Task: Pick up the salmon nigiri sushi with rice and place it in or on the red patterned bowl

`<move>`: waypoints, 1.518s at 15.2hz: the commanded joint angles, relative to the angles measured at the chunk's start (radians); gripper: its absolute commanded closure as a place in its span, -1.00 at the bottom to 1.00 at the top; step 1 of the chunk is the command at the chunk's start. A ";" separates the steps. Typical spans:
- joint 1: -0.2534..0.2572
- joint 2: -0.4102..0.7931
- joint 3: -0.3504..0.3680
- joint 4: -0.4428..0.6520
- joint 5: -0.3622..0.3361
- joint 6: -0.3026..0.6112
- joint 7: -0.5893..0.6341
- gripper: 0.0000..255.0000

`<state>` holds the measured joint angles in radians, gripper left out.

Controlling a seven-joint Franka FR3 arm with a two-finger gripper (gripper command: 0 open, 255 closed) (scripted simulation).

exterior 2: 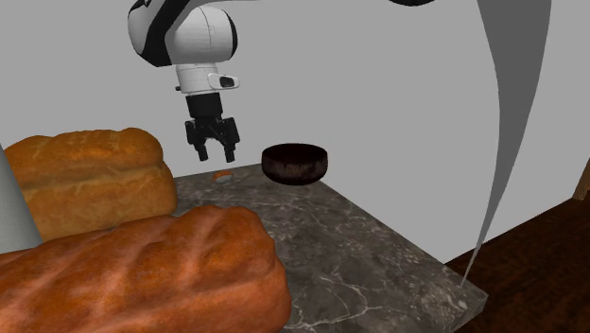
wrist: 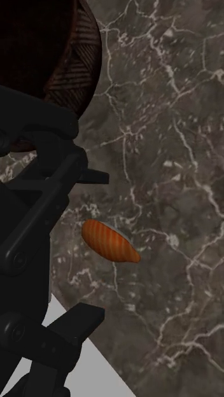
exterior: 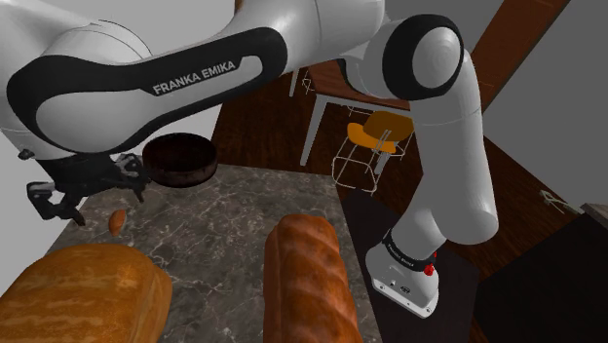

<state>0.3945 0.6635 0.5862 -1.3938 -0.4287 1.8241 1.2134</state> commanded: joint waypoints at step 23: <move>0.007 0.043 -0.016 -0.036 -0.025 0.070 0.023 1.00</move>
<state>0.4019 0.7064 0.5698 -1.4300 -0.4534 1.8944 1.2365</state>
